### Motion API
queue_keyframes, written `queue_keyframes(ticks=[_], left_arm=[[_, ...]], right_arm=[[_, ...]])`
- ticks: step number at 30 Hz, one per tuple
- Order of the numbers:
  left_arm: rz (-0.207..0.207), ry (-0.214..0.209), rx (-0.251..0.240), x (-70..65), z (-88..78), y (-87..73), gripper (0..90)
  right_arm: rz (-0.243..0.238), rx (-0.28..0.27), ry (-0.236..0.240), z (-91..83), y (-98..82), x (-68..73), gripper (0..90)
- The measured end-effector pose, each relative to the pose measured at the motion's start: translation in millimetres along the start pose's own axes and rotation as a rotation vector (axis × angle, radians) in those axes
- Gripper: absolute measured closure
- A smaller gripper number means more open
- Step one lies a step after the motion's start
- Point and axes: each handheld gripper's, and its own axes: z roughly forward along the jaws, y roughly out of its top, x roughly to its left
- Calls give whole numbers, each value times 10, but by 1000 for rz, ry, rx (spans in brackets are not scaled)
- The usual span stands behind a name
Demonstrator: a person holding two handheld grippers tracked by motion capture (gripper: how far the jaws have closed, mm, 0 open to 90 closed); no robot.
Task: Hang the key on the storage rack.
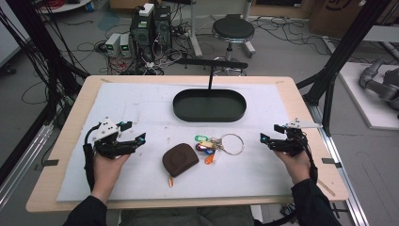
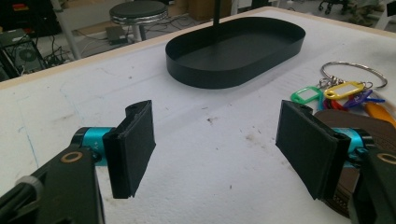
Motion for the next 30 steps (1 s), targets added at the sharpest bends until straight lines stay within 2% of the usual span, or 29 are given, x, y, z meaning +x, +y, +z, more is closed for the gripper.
queue_keyframes(ticks=[8,17,21,27,30], left_arm=[[-5,8,1,12,30,7,280],[-3,12,10,0,69,9,269],[-4,11,11,-9,73,6,270],[-4,16,23,-1,82,-1,270],[-2,11,25,-3,88,-1,270]], right_arm=[[5,8,-6,0,-9,7,219],[19,28,-39,36,-15,88,385],[19,19,-20,93,-24,136,463],[7,60,-12,221,-23,231,558],[-15,87,4,326,-22,300,608]])
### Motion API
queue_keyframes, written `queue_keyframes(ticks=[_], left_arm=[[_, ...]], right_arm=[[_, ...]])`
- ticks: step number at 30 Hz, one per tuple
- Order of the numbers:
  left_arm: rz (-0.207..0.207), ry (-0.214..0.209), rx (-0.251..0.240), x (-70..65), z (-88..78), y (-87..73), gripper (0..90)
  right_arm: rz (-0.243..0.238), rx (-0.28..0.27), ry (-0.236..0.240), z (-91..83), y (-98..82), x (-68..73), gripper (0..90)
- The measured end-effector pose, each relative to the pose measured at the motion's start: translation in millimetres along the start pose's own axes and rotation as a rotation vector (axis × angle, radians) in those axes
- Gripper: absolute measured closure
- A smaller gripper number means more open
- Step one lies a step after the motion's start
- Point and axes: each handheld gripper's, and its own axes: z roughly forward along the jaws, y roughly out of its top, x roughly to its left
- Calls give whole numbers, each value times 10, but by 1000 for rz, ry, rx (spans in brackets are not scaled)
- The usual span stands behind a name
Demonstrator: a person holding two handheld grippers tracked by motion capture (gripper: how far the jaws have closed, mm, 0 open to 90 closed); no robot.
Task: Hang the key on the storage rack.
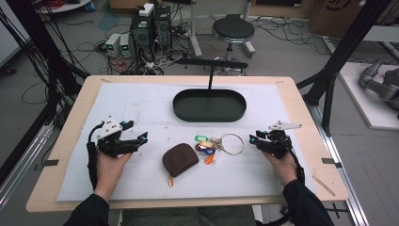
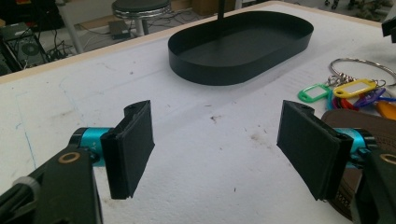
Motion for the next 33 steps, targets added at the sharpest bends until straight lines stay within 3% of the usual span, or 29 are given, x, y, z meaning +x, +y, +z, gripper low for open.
queue_keyframes(ticks=[12,16,19,21,24,33], left_arm=[[-6,6,9,-9,-21,-32,269],[-9,9,13,-1,-42,-44,270],[-6,11,13,3,-49,-46,270],[-9,14,11,-3,-46,-48,269],[-4,11,14,-9,-44,-46,269],[-5,12,17,-2,-42,-52,269]], right_arm=[[-38,87,26,308,42,126,679],[-74,124,6,372,37,190,717],[-85,125,-12,375,42,196,759],[-96,122,-10,377,42,199,844],[-121,122,-26,376,43,235,863],[-61,69,14,324,64,174,876]])
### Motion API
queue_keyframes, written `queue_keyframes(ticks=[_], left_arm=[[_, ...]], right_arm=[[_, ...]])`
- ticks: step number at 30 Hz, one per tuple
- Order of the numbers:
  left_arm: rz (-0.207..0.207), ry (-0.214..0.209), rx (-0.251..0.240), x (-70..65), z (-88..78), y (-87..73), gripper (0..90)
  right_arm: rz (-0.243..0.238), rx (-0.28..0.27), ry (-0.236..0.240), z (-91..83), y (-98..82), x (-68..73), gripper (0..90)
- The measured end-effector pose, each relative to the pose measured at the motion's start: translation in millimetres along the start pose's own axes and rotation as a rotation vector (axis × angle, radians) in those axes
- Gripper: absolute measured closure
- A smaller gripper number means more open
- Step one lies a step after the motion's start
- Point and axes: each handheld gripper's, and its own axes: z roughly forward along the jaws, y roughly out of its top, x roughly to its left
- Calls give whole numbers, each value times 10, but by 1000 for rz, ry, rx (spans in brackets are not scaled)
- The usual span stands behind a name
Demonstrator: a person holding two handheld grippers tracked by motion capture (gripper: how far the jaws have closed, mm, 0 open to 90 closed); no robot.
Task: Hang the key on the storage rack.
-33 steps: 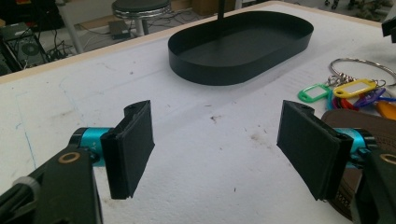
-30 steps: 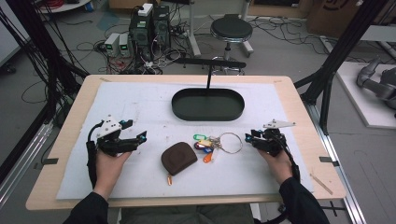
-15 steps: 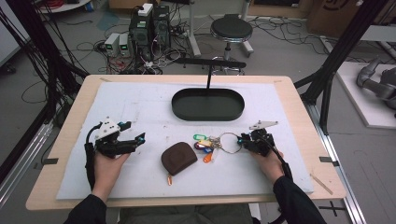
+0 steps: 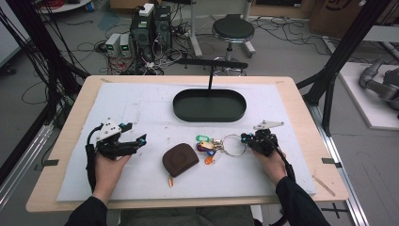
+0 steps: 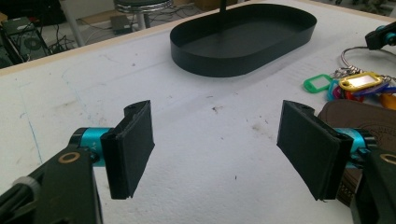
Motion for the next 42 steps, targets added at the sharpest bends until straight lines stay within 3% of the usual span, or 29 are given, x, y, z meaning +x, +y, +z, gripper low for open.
queue_keyframes(ticks=[1,8,13,16,21,28,34,42], left_arm=[[-1,-1,0,3,-2,-1,270],[0,1,-2,-1,-1,1,269],[0,-1,-4,-9,2,2,269],[1,-1,-4,-11,2,3,269],[0,-4,-5,-9,3,2,269],[4,-24,-9,-17,20,6,269],[5,-33,-10,-20,21,12,269],[0,-42,-15,-31,23,21,269]], right_arm=[[19,-40,17,-48,20,-12,877],[54,-164,92,-192,91,27,876],[78,-209,149,-230,124,97,874],[91,-205,187,-220,132,129,857],[72,-173,192,-192,145,189,861],[77,-145,214,-210,154,161,872],[27,-173,221,-266,230,232,880],[12,-206,220,-333,298,245,880]])
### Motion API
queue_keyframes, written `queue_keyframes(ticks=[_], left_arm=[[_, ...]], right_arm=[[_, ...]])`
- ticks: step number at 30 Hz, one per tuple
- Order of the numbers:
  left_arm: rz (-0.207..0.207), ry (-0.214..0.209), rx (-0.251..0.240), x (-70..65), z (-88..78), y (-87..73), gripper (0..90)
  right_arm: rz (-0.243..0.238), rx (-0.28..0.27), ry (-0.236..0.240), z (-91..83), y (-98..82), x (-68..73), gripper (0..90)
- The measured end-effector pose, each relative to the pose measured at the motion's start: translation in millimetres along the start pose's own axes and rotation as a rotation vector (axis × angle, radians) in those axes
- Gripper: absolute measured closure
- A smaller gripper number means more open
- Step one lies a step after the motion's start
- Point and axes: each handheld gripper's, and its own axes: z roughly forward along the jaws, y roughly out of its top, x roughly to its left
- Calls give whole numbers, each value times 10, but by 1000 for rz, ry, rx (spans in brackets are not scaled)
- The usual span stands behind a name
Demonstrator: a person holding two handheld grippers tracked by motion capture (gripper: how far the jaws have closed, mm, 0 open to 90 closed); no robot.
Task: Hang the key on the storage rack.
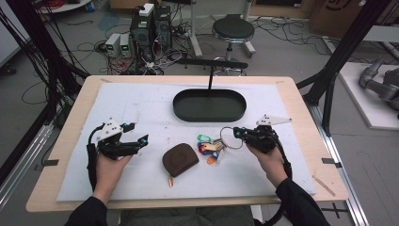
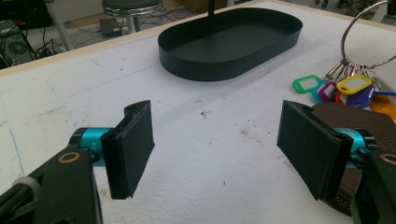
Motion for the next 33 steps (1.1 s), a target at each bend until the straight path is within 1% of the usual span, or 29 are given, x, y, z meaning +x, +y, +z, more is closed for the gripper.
queue_keyframes(ticks=[2,3,5,10,13,16,18,22,27,33], left_arm=[[3,-3,3,-3,5,2,269],[3,-4,4,-7,9,2,269],[2,-5,2,-9,11,2,269],[3,-4,7,2,7,2,269],[1,-6,5,4,7,1,269],[1,-7,4,5,8,1,270],[-1,-11,3,5,15,2,269],[2,-8,7,2,24,1,270],[5,-8,9,3,27,2,269],[2,-6,11,2,29,0,269]], right_arm=[[1,-8,0,-18,19,6,880],[-10,-10,-3,-22,28,3,880],[-7,-11,-3,-27,34,9,880],[-31,-20,5,-66,87,30,882],[-67,-15,9,-81,125,50,883],[-80,-15,10,-90,149,64,883],[-94,-13,21,-110,186,78,883],[-108,-21,27,-147,238,85,883],[-108,-36,32,-189,297,69,883],[-119,-56,51,-232,369,47,883]])
